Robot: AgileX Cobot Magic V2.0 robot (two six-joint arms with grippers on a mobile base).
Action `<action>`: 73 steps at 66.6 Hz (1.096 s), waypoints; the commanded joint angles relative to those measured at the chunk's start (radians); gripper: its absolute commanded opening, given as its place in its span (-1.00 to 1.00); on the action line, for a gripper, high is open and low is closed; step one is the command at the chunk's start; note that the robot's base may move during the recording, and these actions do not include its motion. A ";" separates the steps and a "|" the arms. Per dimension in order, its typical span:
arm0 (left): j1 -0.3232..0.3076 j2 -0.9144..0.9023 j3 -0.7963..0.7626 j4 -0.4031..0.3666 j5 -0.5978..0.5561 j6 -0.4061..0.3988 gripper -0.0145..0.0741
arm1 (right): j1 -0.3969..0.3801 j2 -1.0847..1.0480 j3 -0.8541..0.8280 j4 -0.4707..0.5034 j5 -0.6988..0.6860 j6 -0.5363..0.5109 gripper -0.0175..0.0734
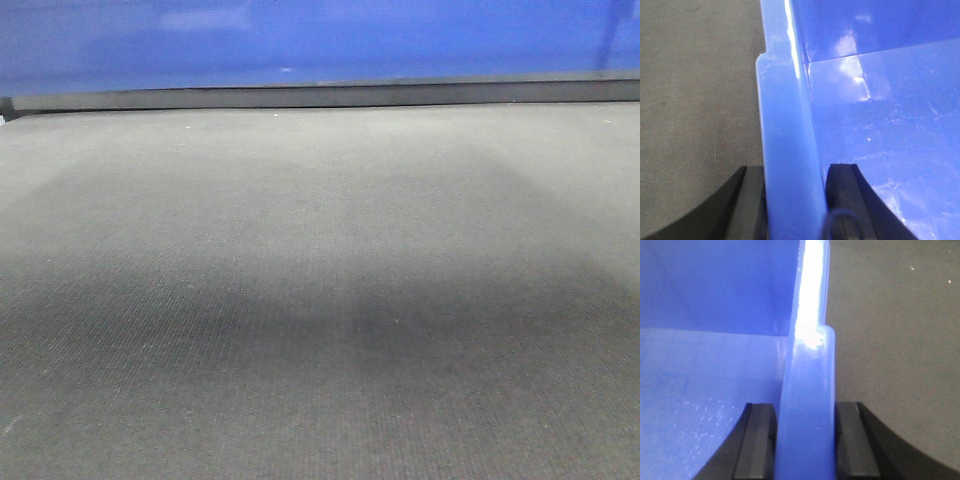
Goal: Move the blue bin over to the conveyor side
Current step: 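Move the held blue bin over the grey conveyor belt surface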
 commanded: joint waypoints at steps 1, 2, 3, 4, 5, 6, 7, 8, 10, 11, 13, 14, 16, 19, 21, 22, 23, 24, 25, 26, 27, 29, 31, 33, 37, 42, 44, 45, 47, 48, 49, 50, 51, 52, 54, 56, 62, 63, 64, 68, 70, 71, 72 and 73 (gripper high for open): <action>-0.011 -0.015 -0.019 -0.015 -0.084 0.011 -0.71 | 0.003 -0.019 -0.017 0.000 -0.119 -0.023 -0.79; -0.011 -0.015 -0.019 -0.015 -0.084 0.011 -0.71 | 0.003 -0.019 -0.017 0.000 -0.119 -0.023 -0.79; -0.011 -0.015 -0.019 -0.015 -0.084 0.011 -0.71 | 0.003 -0.019 -0.017 0.000 -0.119 -0.023 -0.79; -0.011 -0.015 -0.019 -0.015 -0.084 0.011 -0.71 | 0.003 -0.019 -0.017 0.000 -0.119 -0.023 -0.79; -0.011 -0.015 -0.019 -0.015 -0.084 0.011 -0.71 | 0.003 -0.019 -0.017 0.000 -0.119 -0.023 -0.79; -0.011 -0.015 -0.019 -0.015 -0.084 0.011 -0.71 | 0.003 -0.019 -0.017 0.000 -0.119 -0.023 -0.79; -0.011 -0.015 -0.019 -0.015 -0.084 0.011 -0.71 | 0.003 -0.019 -0.017 0.000 -0.119 -0.023 -0.79; -0.011 -0.015 -0.019 -0.015 -0.084 0.011 -0.71 | 0.003 -0.019 -0.017 0.000 -0.119 -0.023 -0.79; -0.011 -0.015 -0.019 -0.015 -0.084 0.011 -0.71 | 0.003 -0.019 -0.017 0.000 -0.119 -0.023 -0.79; -0.011 -0.015 -0.019 -0.015 -0.084 0.011 -0.71 | 0.003 -0.019 -0.017 0.000 -0.119 -0.023 -0.79; -0.011 -0.015 -0.019 -0.015 -0.084 0.011 -0.71 | 0.003 -0.019 -0.017 0.000 -0.119 -0.023 -0.79; -0.011 -0.015 -0.019 -0.015 -0.084 0.011 -0.71 | 0.003 -0.019 -0.017 0.000 -0.119 -0.023 -0.79; -0.011 -0.015 -0.019 -0.015 -0.084 0.011 -0.71 | 0.003 -0.019 -0.017 0.000 -0.119 -0.023 -0.79; -0.011 -0.015 -0.019 -0.015 -0.084 0.011 -0.71 | 0.003 -0.019 -0.017 0.000 -0.119 -0.023 -0.79; -0.011 -0.015 -0.019 -0.015 -0.084 0.011 -0.71 | 0.003 -0.019 -0.017 0.000 -0.119 -0.023 -0.79; -0.011 -0.015 -0.019 -0.015 -0.084 0.011 -0.71 | 0.003 -0.019 -0.017 0.000 -0.119 -0.023 -0.79; -0.011 -0.015 -0.019 -0.015 -0.084 0.011 -0.71 | 0.003 -0.019 -0.017 0.000 -0.119 -0.023 -0.79; -0.011 -0.015 -0.019 -0.015 -0.084 0.011 -0.71 | 0.003 -0.019 -0.017 0.000 -0.119 -0.023 -0.79; -0.011 -0.015 -0.019 -0.015 -0.084 0.011 -0.71 | 0.003 -0.019 -0.017 0.000 -0.119 -0.023 -0.79; -0.011 -0.015 -0.019 -0.015 -0.084 0.011 -0.71 | 0.003 -0.019 -0.017 0.000 -0.119 -0.023 -0.79; -0.011 -0.015 -0.019 -0.015 -0.084 0.011 -0.71 | 0.003 -0.019 -0.017 0.000 -0.119 -0.023 -0.79; -0.011 -0.015 -0.019 -0.015 -0.084 0.011 -0.71 | 0.003 -0.019 -0.017 0.000 -0.119 -0.023 -0.79; -0.011 -0.015 -0.019 -0.015 -0.084 0.011 -0.71 | 0.003 -0.019 -0.017 0.000 -0.119 -0.023 -0.79; -0.011 -0.015 -0.019 -0.015 -0.084 0.011 -0.71 | 0.003 -0.019 -0.017 0.000 -0.119 -0.023 -0.79; -0.011 -0.015 -0.019 -0.015 -0.084 0.011 -0.71 | 0.003 -0.019 -0.017 0.000 -0.119 -0.023 -0.79; -0.011 -0.015 -0.019 -0.015 -0.084 0.011 -0.71 | 0.003 -0.019 -0.017 0.000 -0.119 -0.023 -0.79; -0.011 -0.015 -0.019 -0.015 -0.084 0.011 -0.71 | 0.003 -0.019 -0.017 0.000 -0.119 -0.023 -0.79; -0.011 -0.015 -0.019 -0.015 -0.084 0.011 -0.71 | 0.003 -0.019 -0.017 0.000 -0.119 -0.023 -0.79; -0.011 -0.015 -0.019 -0.015 -0.084 0.011 -0.71 | 0.003 -0.019 -0.017 0.000 -0.119 -0.023 -0.79; -0.011 -0.015 -0.019 -0.015 -0.084 0.011 -0.71 | 0.003 -0.019 -0.017 0.000 -0.119 -0.023 -0.79; -0.011 -0.015 -0.019 -0.015 -0.084 0.011 -0.71 | 0.003 -0.019 -0.017 0.000 -0.119 -0.023 -0.79; -0.011 -0.015 -0.019 -0.015 -0.084 0.011 -0.71 | 0.003 -0.019 -0.017 0.000 -0.119 -0.023 -0.79; -0.011 -0.015 -0.019 -0.015 -0.084 0.011 -0.71 | 0.003 -0.019 -0.017 0.000 -0.119 -0.023 -0.79; -0.011 -0.015 -0.019 -0.015 -0.084 0.011 -0.71 | 0.003 -0.019 -0.017 0.000 -0.119 -0.023 -0.79; -0.011 -0.015 -0.019 -0.015 -0.084 0.011 -0.71 | 0.003 -0.019 -0.017 0.000 -0.119 -0.023 -0.79; -0.011 -0.015 -0.019 -0.015 -0.084 0.011 -0.71 | 0.003 -0.019 -0.017 0.000 -0.119 -0.023 -0.79; -0.011 -0.015 -0.019 -0.015 -0.095 0.011 -0.71 | 0.003 -0.019 -0.017 0.000 -0.119 -0.023 -0.79; -0.011 -0.015 -0.019 -0.015 -0.097 0.011 -0.71 | 0.003 -0.019 -0.017 0.000 -0.119 -0.023 -0.79; -0.011 -0.015 -0.019 -0.015 -0.100 0.011 -0.71 | 0.003 -0.019 -0.017 0.000 -0.119 -0.023 -0.79; -0.011 -0.015 -0.019 -0.015 -0.105 0.011 -0.71 | 0.003 -0.019 -0.017 0.000 -0.129 -0.023 -0.79; -0.011 -0.015 -0.019 -0.017 -0.107 0.011 -0.71 | 0.003 -0.019 -0.017 0.000 -0.133 -0.023 -0.79; -0.011 -0.014 -0.019 -0.019 -0.111 0.011 -0.71 | 0.003 -0.019 -0.017 0.003 -0.133 -0.023 -0.79; -0.011 -0.014 -0.019 -0.019 -0.112 0.011 -0.71 | 0.003 -0.019 -0.017 0.007 -0.133 -0.023 -0.79; -0.011 -0.012 -0.019 -0.019 -0.114 0.011 -0.71 | 0.003 -0.019 -0.017 0.010 -0.133 -0.023 -0.79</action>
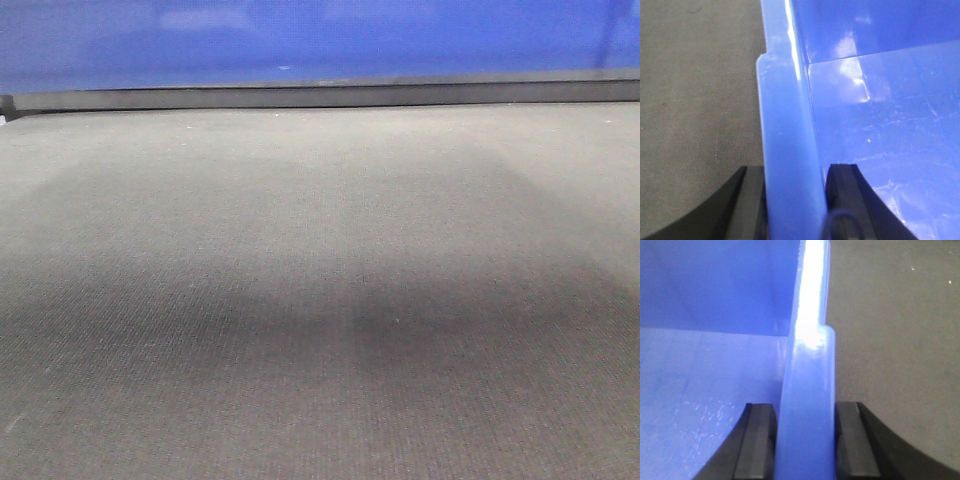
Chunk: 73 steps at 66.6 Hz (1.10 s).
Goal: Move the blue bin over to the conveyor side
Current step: 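Move the held blue bin over the grey conveyor belt surface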
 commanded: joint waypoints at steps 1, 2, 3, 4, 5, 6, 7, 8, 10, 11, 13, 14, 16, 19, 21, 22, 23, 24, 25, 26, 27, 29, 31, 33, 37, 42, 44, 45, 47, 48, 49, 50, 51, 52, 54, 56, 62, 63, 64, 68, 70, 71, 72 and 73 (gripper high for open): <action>-0.011 -0.009 -0.019 -0.020 -0.112 0.011 -0.71 | 0.003 -0.019 -0.017 0.012 -0.131 -0.023 -0.79; -0.011 -0.010 -0.019 -0.022 -0.117 0.011 -0.71 | 0.003 -0.019 -0.017 0.014 -0.132 -0.023 -0.79; -0.011 -0.010 -0.019 -0.024 -0.122 0.011 -0.71 | 0.003 -0.019 -0.017 0.015 -0.132 -0.023 -0.79; -0.011 -0.005 -0.019 -0.024 -0.126 0.011 -0.71 | 0.003 -0.019 -0.017 0.015 -0.132 -0.023 -0.79; -0.011 -0.004 -0.019 -0.024 -0.131 0.011 -0.71 | 0.003 -0.019 -0.017 0.014 -0.135 -0.023 -0.79; -0.011 -0.001 -0.021 -0.024 -0.137 0.011 -0.71 | 0.003 -0.017 -0.017 0.014 -0.138 -0.023 -0.79; -0.011 0.001 -0.022 -0.024 -0.144 0.011 -0.71 | 0.003 -0.014 -0.017 0.014 -0.143 -0.023 -0.79; -0.011 0.005 -0.022 -0.024 -0.153 0.011 -0.71 | 0.003 -0.012 -0.017 0.014 -0.145 -0.023 -0.79; -0.011 0.011 -0.024 -0.024 -0.171 0.011 -0.71 | 0.003 -0.007 -0.017 0.014 -0.150 -0.023 -0.79; -0.011 0.015 -0.026 -0.024 -0.180 0.011 -0.71 | 0.003 -0.004 -0.017 0.014 -0.154 -0.023 -0.79; -0.011 0.022 -0.028 -0.024 -0.207 0.011 -0.71 | 0.003 0.000 -0.017 0.014 -0.162 -0.023 -0.79; -0.011 0.026 -0.028 -0.024 -0.219 0.011 -0.71 | 0.003 0.004 -0.017 0.014 -0.164 -0.023 -0.79; -0.011 0.033 -0.028 -0.024 -0.241 0.011 -0.71 | 0.003 0.010 -0.017 0.014 -0.169 -0.023 -0.79; -0.011 0.052 -0.028 -0.026 -0.269 0.011 -0.71 | 0.003 0.027 -0.017 0.014 -0.173 -0.023 -0.79; -0.011 0.066 -0.028 -0.026 -0.281 0.011 -0.71 | 0.003 0.037 -0.017 0.014 -0.175 -0.023 -0.79; -0.011 0.069 -0.028 -0.026 -0.283 0.011 -0.71 | 0.001 0.044 -0.017 0.014 -0.175 -0.023 -0.79; -0.011 0.077 -0.028 -0.026 -0.285 0.011 -0.71 | -0.002 0.050 -0.017 0.014 -0.175 -0.023 -0.79; -0.011 0.084 -0.028 -0.026 -0.288 0.011 -0.71 | -0.006 0.059 -0.017 0.014 -0.175 -0.023 -0.79; -0.011 0.091 -0.028 -0.026 -0.288 0.011 -0.71 | -0.012 0.066 -0.017 0.014 -0.175 -0.021 -0.79; -0.011 0.101 -0.028 -0.026 -0.293 0.011 -0.71 | -0.016 0.073 -0.017 0.014 -0.175 -0.018 -0.79; -0.011 0.105 -0.028 -0.026 -0.296 0.011 -0.71 | -0.021 0.081 -0.017 0.014 -0.175 -0.019 -0.79; -0.011 0.119 -0.028 -0.026 -0.302 0.011 -0.71 | -0.031 0.095 -0.017 0.014 -0.175 -0.015 -0.79; -0.011 0.138 -0.028 -0.026 -0.310 0.011 -0.71 | -0.042 0.114 -0.017 0.014 -0.176 -0.015 -0.79; -0.008 0.158 -0.028 -0.030 -0.318 0.011 -0.71 | -0.056 0.129 -0.017 0.014 -0.181 -0.015 -0.79; 0.004 0.188 -0.028 -0.056 -0.338 0.011 -0.71 | -0.072 0.160 -0.017 0.019 -0.189 -0.015 -0.79; 0.029 0.229 -0.028 -0.123 -0.355 0.011 -0.71 | -0.084 0.201 -0.017 0.021 -0.198 -0.015 -0.79; 0.042 0.245 -0.028 -0.142 -0.359 0.011 -0.71 | -0.086 0.216 -0.017 0.021 -0.198 -0.015 -0.79; 0.046 0.253 -0.028 -0.149 -0.362 0.011 -0.71 | -0.087 0.223 -0.017 0.021 -0.198 -0.015 -0.79; 0.050 0.268 -0.028 -0.160 -0.367 0.011 -0.71 | -0.087 0.241 -0.017 0.021 -0.198 -0.015 -0.79; 0.055 0.280 -0.028 -0.162 -0.370 0.011 -0.71 | -0.087 0.249 -0.017 0.021 -0.198 -0.015 -0.79; 0.058 0.288 -0.028 -0.162 -0.375 0.011 -0.71 | -0.087 0.260 -0.017 0.021 -0.198 -0.015 -0.79; 0.060 0.296 -0.028 -0.162 -0.378 0.011 -0.71 | -0.087 0.267 -0.017 0.021 -0.198 -0.015 -0.79; 0.061 0.303 -0.028 -0.162 -0.380 0.014 -0.71 | -0.087 0.274 -0.017 0.021 -0.198 -0.015 -0.79; 0.062 0.311 -0.028 -0.162 -0.382 0.014 -0.71 | -0.087 0.282 -0.017 0.021 -0.198 -0.015 -0.79; 0.062 0.330 -0.028 -0.159 -0.388 0.014 -0.71 | -0.087 0.296 -0.017 0.021 -0.201 -0.015 -0.79; 0.062 0.345 -0.028 -0.158 -0.397 0.014 -0.71 | -0.087 0.315 -0.017 0.021 -0.206 -0.015 -0.79; 0.062 0.394 -0.028 -0.165 -0.430 0.014 -0.71 | -0.088 0.362 -0.017 0.021 -0.229 -0.015 -0.79; 0.062 0.404 -0.028 -0.165 -0.437 0.014 -0.71 | -0.088 0.369 -0.017 0.021 -0.234 -0.015 -0.79; 0.061 0.411 -0.028 -0.169 -0.441 0.014 -0.71 | -0.088 0.376 -0.017 0.021 -0.237 -0.015 -0.79; 0.061 0.436 -0.028 -0.175 -0.451 0.014 -0.71 | -0.088 0.402 -0.017 0.021 -0.244 -0.015 -0.79; 0.061 0.446 -0.028 -0.175 -0.454 0.014 -0.71 | -0.088 0.418 -0.017 0.021 -0.245 -0.015 -0.79; 0.061 0.452 -0.028 -0.175 -0.454 0.014 -0.71 | -0.088 0.424 -0.017 0.021 -0.245 -0.015 -0.79; 0.061 0.458 -0.028 -0.175 -0.454 0.014 -0.71 | -0.088 0.433 -0.017 0.021 -0.246 -0.015 -0.79; 0.061 0.465 -0.028 -0.175 -0.454 0.014 -0.71 | -0.088 0.439 -0.017 0.021 -0.246 -0.015 -0.78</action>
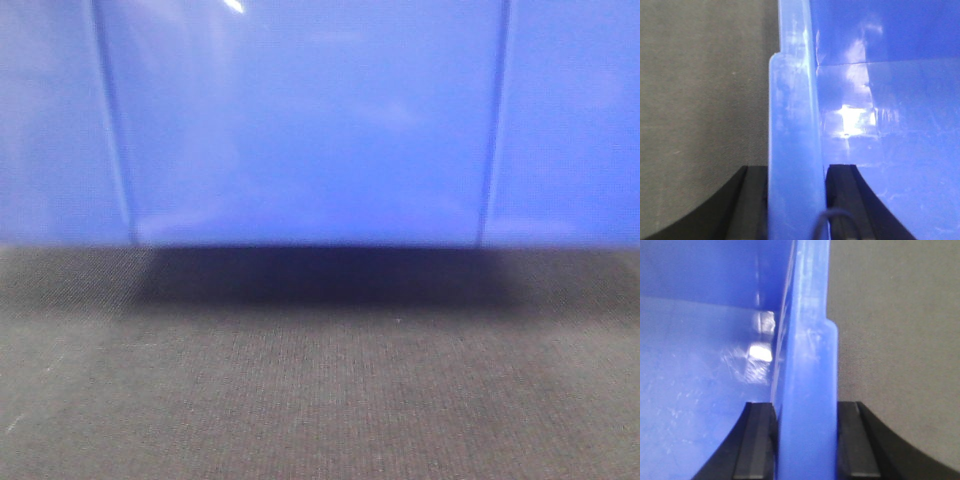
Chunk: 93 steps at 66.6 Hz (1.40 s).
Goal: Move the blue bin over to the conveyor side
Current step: 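Lower the blue bin onto the conveyor belt with both grippers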
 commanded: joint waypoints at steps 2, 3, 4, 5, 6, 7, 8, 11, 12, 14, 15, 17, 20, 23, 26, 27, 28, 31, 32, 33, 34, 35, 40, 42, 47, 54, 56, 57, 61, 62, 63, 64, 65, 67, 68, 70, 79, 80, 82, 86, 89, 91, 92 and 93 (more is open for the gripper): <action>-0.022 0.013 -0.023 -0.096 -0.116 0.006 -0.69 | 0.019 0.028 -0.017 0.055 -0.120 -0.018 -0.76; -0.022 0.016 -0.023 -0.096 -0.116 0.006 -0.67 | 0.019 0.035 -0.017 0.055 -0.120 -0.018 -0.72; -0.022 0.018 -0.023 -0.094 -0.116 0.006 -0.64 | 0.019 0.040 -0.017 0.055 -0.120 -0.018 -0.70; -0.022 0.021 -0.023 -0.093 -0.115 0.006 -0.61 | 0.019 0.042 -0.017 0.055 -0.120 -0.018 -0.65; -0.022 0.024 -0.023 -0.091 -0.115 0.006 -0.58 | 0.019 0.045 -0.017 0.055 -0.120 -0.018 -0.61; -0.022 0.026 -0.023 -0.089 -0.112 0.006 -0.55 | 0.019 0.049 -0.017 0.055 -0.120 -0.018 -0.56; -0.022 0.027 -0.023 -0.087 -0.110 0.006 -0.51 | 0.019 0.052 -0.017 0.055 -0.120 -0.018 -0.52; -0.022 0.027 -0.023 -0.082 -0.108 0.006 -0.35 | 0.019 0.059 -0.017 0.055 -0.118 -0.018 -0.34; -0.022 0.027 -0.023 -0.080 -0.105 0.006 -0.29 | 0.019 0.061 -0.017 0.055 -0.118 -0.018 -0.28; -0.022 0.027 -0.023 -0.077 -0.103 0.006 -0.18 | 0.019 0.063 -0.017 0.055 -0.118 -0.018 -0.14; -0.022 0.027 -0.023 -0.077 -0.104 0.006 -0.14 | 0.019 0.063 -0.017 0.055 -0.118 -0.018 -0.07; -0.022 0.027 -0.023 -0.077 -0.104 0.006 0.02 | 0.019 0.063 -0.017 0.055 -0.118 -0.018 0.11; -0.022 0.027 -0.023 -0.076 -0.097 0.006 0.22 | 0.019 0.063 -0.017 0.055 -0.118 -0.018 0.32; -0.022 0.027 -0.023 -0.075 -0.090 0.006 0.45 | 0.019 0.063 -0.017 0.055 -0.118 -0.018 0.50; -0.022 0.027 -0.023 -0.075 -0.084 0.006 0.60 | 0.019 0.061 -0.017 0.055 -0.116 -0.018 0.63; -0.022 0.027 -0.023 -0.075 -0.077 0.006 0.66 | 0.019 0.059 -0.017 0.055 -0.113 -0.018 0.64; -0.022 0.024 -0.023 -0.075 -0.074 0.006 0.72 | 0.019 0.059 -0.017 0.055 -0.111 -0.018 0.64; -0.022 0.019 -0.023 -0.075 -0.063 0.006 0.71 | 0.019 0.052 -0.017 0.055 -0.103 -0.018 0.63; -0.022 0.015 -0.023 -0.075 -0.058 0.006 0.70 | 0.019 0.049 -0.017 0.055 -0.101 -0.018 0.63; -0.022 0.008 -0.023 -0.075 -0.053 0.006 0.69 | 0.019 0.045 -0.017 0.055 -0.096 -0.018 0.62; -0.022 0.004 -0.023 -0.073 -0.046 0.006 0.69 | 0.019 0.041 -0.017 0.055 -0.094 -0.018 0.62; -0.022 0.002 -0.023 -0.074 -0.043 0.006 0.68 | 0.019 0.037 -0.017 0.055 -0.091 -0.018 0.61; -0.022 -0.035 -0.023 -0.052 -0.031 0.006 0.68 | 0.019 0.002 -0.017 0.055 -0.077 -0.018 0.59; -0.022 -0.053 -0.023 -0.038 -0.026 0.006 0.68 | 0.019 -0.010 -0.017 0.055 -0.068 -0.018 0.59; -0.022 -0.105 -0.023 -0.005 -0.022 0.007 0.68 | 0.019 -0.054 -0.017 0.055 -0.053 -0.018 0.52; -0.022 -0.182 -0.007 0.062 -0.020 0.010 0.68 | 0.019 -0.120 -0.015 0.055 -0.024 -0.018 0.33; -0.020 -0.208 0.003 0.085 -0.020 0.010 0.68 | 0.019 -0.140 -0.015 0.055 -0.011 -0.018 0.24; -0.017 -0.220 0.013 0.091 -0.022 0.010 0.68 | 0.019 -0.147 -0.015 0.055 -0.006 -0.018 0.20; -0.001 -0.273 0.056 0.094 -0.035 0.010 0.68 | 0.019 -0.180 -0.004 0.055 0.007 -0.018 -0.01; 0.002 -0.286 0.069 0.091 -0.039 0.010 0.68 | 0.019 -0.184 0.001 0.055 0.007 -0.018 -0.03; 0.006 -0.299 0.082 0.092 -0.045 0.010 0.68 | 0.019 -0.197 0.008 0.055 0.007 -0.018 -0.07; 0.008 -0.320 0.097 0.091 -0.051 0.010 0.68 | 0.019 -0.206 0.016 0.055 0.005 -0.018 -0.10; 0.011 -0.334 0.112 0.089 -0.061 0.010 0.68 | 0.019 -0.215 0.025 0.055 0.001 -0.018 -0.16; 0.021 -0.363 0.155 0.089 -0.077 0.010 0.68 | 0.019 -0.236 0.048 0.055 -0.006 -0.018 -0.22; 0.022 -0.371 0.165 0.087 -0.081 0.010 0.68 | 0.019 -0.246 0.060 0.055 -0.011 -0.018 -0.25; 0.026 -0.410 0.204 0.084 -0.105 0.010 0.68 | 0.019 -0.273 0.096 0.055 -0.023 -0.018 -0.30; 0.054 -0.568 0.434 0.067 -0.214 0.010 0.58 | 0.019 -0.384 0.257 0.051 -0.068 -0.018 -0.57; 0.056 -0.586 0.459 0.063 -0.225 0.010 0.55 | 0.019 -0.397 0.276 0.049 -0.076 -0.018 -0.60; 0.059 -0.622 0.508 0.056 -0.245 0.010 0.49 | 0.019 -0.425 0.314 0.044 -0.094 -0.018 -0.64; 0.065 -0.704 0.614 0.041 -0.290 0.010 0.28 | 0.019 -0.492 0.403 0.043 -0.143 -0.018 -0.76; 0.065 -0.759 0.680 0.025 -0.312 0.010 0.12 | 0.019 -0.541 0.461 0.043 -0.173 -0.018 -0.79; 0.065 -0.804 0.730 0.013 -0.327 0.010 0.00 | 0.019 -0.582 0.509 0.043 -0.198 -0.018 -0.79; 0.065 -0.822 0.750 0.004 -0.333 0.010 -0.09 | 0.019 -0.591 0.518 0.043 -0.203 -0.018 -0.78; 0.065 -0.840 0.769 -0.001 -0.339 0.010 -0.15 | 0.019 -0.617 0.547 0.043 -0.216 -0.018 -0.78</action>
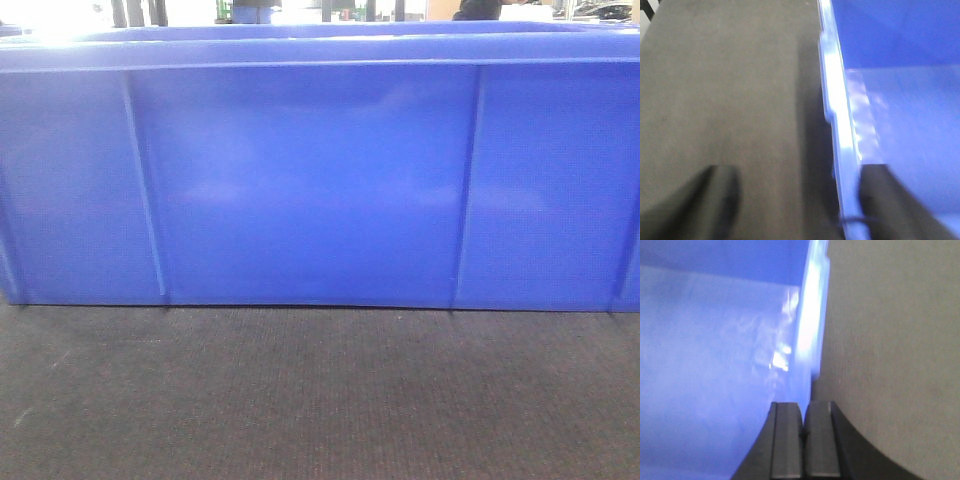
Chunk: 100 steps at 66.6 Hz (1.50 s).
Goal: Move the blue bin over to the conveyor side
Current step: 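Lower the blue bin onto the conveyor belt with both grippers, then open both grippers and pull them back from the bin rims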
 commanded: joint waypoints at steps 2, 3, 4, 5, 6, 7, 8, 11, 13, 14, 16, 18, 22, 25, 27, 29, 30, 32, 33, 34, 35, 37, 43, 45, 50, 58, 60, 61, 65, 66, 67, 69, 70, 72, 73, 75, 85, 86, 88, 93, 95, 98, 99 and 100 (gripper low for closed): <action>0.004 -0.144 0.141 -0.048 -0.080 0.003 -0.28 | 0.001 -0.125 0.132 -0.013 -0.095 -0.009 -0.78; 0.004 -0.161 0.158 -0.053 -0.085 0.003 -0.34 | 0.001 -0.152 0.150 -0.013 -0.104 -0.009 -0.78; 0.004 -0.186 0.174 -0.057 -0.089 0.003 -0.40 | 0.001 -0.171 0.169 -0.013 -0.113 -0.009 -0.78; 0.004 -0.202 0.198 -0.060 -0.095 0.003 -0.46 | 0.001 -0.189 0.187 -0.013 -0.123 -0.009 -0.78; 0.004 -0.220 0.213 -0.065 -0.099 0.003 -0.52 | 0.001 -0.216 0.216 -0.013 -0.137 -0.009 -0.78; 0.004 -0.238 0.227 -0.068 -0.102 0.003 -0.61 | 0.001 -0.234 0.234 -0.013 -0.147 -0.009 -0.78; 0.004 -0.255 0.240 -0.070 -0.104 0.003 -0.67 | 0.001 -0.244 0.243 -0.013 -0.152 -0.009 -0.78; 0.004 -0.315 0.277 -0.070 -0.110 0.003 -0.75 | 0.001 -0.309 0.308 -0.013 -0.185 -0.009 -0.78; 0.004 -0.340 0.298 -0.070 -0.114 0.003 -0.72 | 0.001 -0.344 0.344 -0.013 -0.204 -0.009 -0.78; 0.004 -0.356 0.307 -0.070 -0.116 0.003 -0.70 | 0.001 -0.362 0.361 -0.013 -0.213 -0.009 -0.78; 0.004 -0.388 0.325 -0.070 -0.118 0.003 -0.69 | 0.001 -0.401 0.395 -0.013 -0.232 -0.009 -0.78; 0.004 -0.428 0.345 -0.070 -0.123 0.003 -0.68 | 0.001 -0.440 0.428 -0.013 -0.244 -0.009 -0.78; 0.004 -0.489 0.373 -0.070 -0.132 0.003 -0.69 | 0.001 -0.527 0.498 -0.013 -0.277 -0.009 -0.78; 0.004 -0.535 0.391 -0.070 -0.140 0.003 -0.69 | 0.001 -0.585 0.541 -0.013 -0.296 -0.009 -0.78; 0.004 -0.565 0.403 -0.070 -0.145 0.003 -0.69 | 0.001 -0.625 0.568 -0.013 -0.307 -0.009 -0.78; 0.004 -0.603 0.416 -0.070 -0.150 0.003 -0.69 | 0.001 -0.673 0.599 -0.013 -0.319 -0.009 -0.78; 0.004 -0.618 0.422 -0.070 -0.149 0.003 -0.69 | 0.001 -0.693 0.610 -0.013 -0.323 -0.009 -0.78; 0.004 -0.647 0.432 -0.070 -0.151 0.003 -0.69 | 0.001 -0.733 0.632 -0.013 -0.332 -0.009 -0.78; 0.004 -0.668 0.440 -0.070 -0.151 0.003 -0.69 | 0.001 -0.753 0.641 -0.013 -0.334 -0.009 -0.78; 0.004 -0.682 0.444 -0.070 -0.151 0.003 -0.69 | 0.001 -0.774 0.651 -0.013 -0.339 -0.009 -0.78; 0.004 -0.695 0.448 -0.070 -0.151 0.003 -0.69 | 0.001 -0.794 0.659 -0.013 -0.342 -0.009 -0.78; 0.004 -0.721 0.456 -0.070 -0.151 0.003 -0.69 | 0.001 -0.845 0.679 -0.013 -0.347 -0.009 -0.78; 0.004 -0.790 0.476 -0.068 -0.151 0.003 -0.69 | 0.001 -0.972 0.719 -0.013 -0.361 -0.009 -0.78; 0.004 -0.811 0.483 -0.068 -0.151 0.003 -0.69 | 0.001 -1.016 0.727 -0.013 -0.361 -0.009 -0.78; 0.004 -0.839 0.489 -0.068 -0.151 0.003 -0.69 | 0.001 -1.092 0.738 -0.015 -0.363 -0.009 -0.78; 0.004 -0.858 0.491 -0.068 -0.149 0.003 -0.69 | 0.001 -1.113 0.740 -0.015 -0.363 -0.009 -0.78; 0.004 -0.860 0.491 -0.068 -0.149 0.003 -0.69 | 0.001 -1.113 0.740 -0.015 -0.363 -0.009 -0.79; 0.004 -0.860 0.491 -0.068 -0.149 0.003 -0.69 | 0.001 -1.113 0.740 -0.015 -0.363 -0.009 -0.79; 0.004 -0.860 0.491 -0.068 -0.149 0.003 -0.69 | 0.001 -1.113 0.740 -0.015 -0.368 -0.009 -0.79; 0.004 -0.860 0.491 -0.068 -0.149 0.003 -0.69 | 0.001 -1.113 0.740 -0.015 -0.371 -0.009 -0.79; 0.004 -0.860 0.491 -0.068 -0.149 0.003 -0.69 | 0.001 -1.113 0.740 -0.015 -0.378 -0.009 -0.79; 0.004 -0.860 0.491 -0.068 -0.149 0.003 -0.69 | 0.001 -1.113 0.740 -0.015 -0.384 -0.009 -0.79; 0.004 -0.860 0.491 -0.068 -0.149 0.003 -0.69 | 0.001 -1.113 0.740 -0.015 -0.388 -0.009 -0.79; 0.004 -0.860 0.491 -0.068 -0.149 0.003 -0.69 | 0.001 -1.113 0.740 -0.015 -0.392 -0.009 -0.79; 0.004 -0.860 0.491 -0.068 -0.149 0.003 -0.69 | 0.001 -1.113 0.740 -0.015 -0.395 -0.009 -0.79; 0.004 -0.860 0.491 -0.068 -0.149 0.003 -0.69 | 0.001 -1.113 0.740 -0.015 -0.395 -0.009 -0.79; 0.004 -0.860 0.491 -0.068 -0.149 0.003 -0.69 | 0.001 -1.113 0.740 -0.015 -0.397 -0.009 -0.79; 0.004 -0.860 0.491 -0.068 -0.149 0.003 -0.69 | 0.001 -1.113 0.740 -0.015 -0.397 -0.009 -0.79; 0.004 -0.860 0.491 -0.068 -0.149 0.003 -0.69 | 0.001 -1.113 0.740 -0.015 -0.397 -0.009 -0.79; 0.004 -0.860 0.491 -0.068 -0.149 0.003 -0.69 | 0.001 -1.113 0.740 -0.015 -0.397 -0.009 -0.79; 0.004 -0.860 0.491 -0.068 -0.149 0.003 -0.69 | 0.001 -1.113 0.740 -0.015 -0.397 -0.009 -0.79; 0.004 -0.860 0.491 -0.068 -0.149 0.003 -0.69 | 0.001 -1.113 0.740 -0.015 -0.397 -0.009 -0.79; 0.004 -0.860 0.491 -0.068 -0.149 0.003 -0.69 | 0.001 -1.113 0.740 -0.015 -0.397 -0.009 -0.79; 0.004 -0.860 0.491 -0.068 -0.149 0.003 -0.69 | 0.001 -1.113 0.740 -0.015 -0.397 -0.009 -0.79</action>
